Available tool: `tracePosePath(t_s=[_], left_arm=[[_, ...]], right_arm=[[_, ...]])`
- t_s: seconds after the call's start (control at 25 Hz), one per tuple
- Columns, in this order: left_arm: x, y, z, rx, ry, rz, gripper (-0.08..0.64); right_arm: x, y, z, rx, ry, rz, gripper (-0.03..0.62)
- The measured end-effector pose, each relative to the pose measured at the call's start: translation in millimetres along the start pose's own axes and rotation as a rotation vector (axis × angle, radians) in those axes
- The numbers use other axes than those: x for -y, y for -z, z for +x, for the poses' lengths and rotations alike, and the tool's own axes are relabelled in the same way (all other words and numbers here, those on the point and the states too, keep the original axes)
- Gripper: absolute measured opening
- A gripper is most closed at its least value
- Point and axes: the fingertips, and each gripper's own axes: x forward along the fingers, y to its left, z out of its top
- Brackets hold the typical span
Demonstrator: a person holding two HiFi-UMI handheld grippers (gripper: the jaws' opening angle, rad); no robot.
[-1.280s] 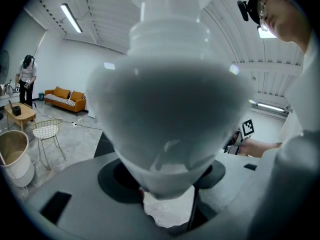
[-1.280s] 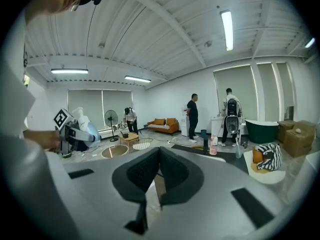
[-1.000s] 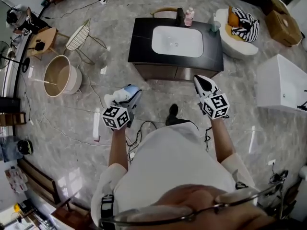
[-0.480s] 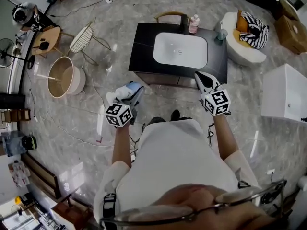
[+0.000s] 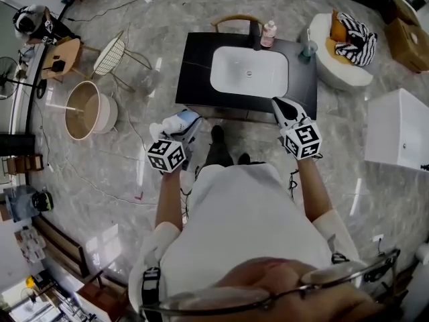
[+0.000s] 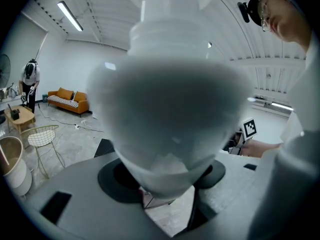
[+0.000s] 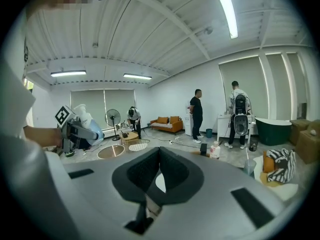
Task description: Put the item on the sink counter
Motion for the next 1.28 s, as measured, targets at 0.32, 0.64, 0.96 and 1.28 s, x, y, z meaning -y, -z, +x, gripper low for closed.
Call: tracePosePath(t_s=[0.32, 0.64, 0.96, 1.28], left_arm=[[-41, -9, 47, -0.048, 0.054, 0.017, 0.252], [-109, -37, 105, -0.119, 0.078, 0.095, 0.252], [-164, -55, 191, -0.177, 0.168, 0.217, 0.252], [-210, -43, 276, -0.263, 0.248, 0.325, 0.252]], right_arm=[[23, -1, 41, -0.017, 0.06, 0.018, 0.006], [43, -21, 102, -0.04, 0.118, 0.038, 0.006], [69, -21, 159, -0.081, 0.192, 0.064, 0.007], [88, -4, 211, -0.133, 0.257, 0.106, 0.007]])
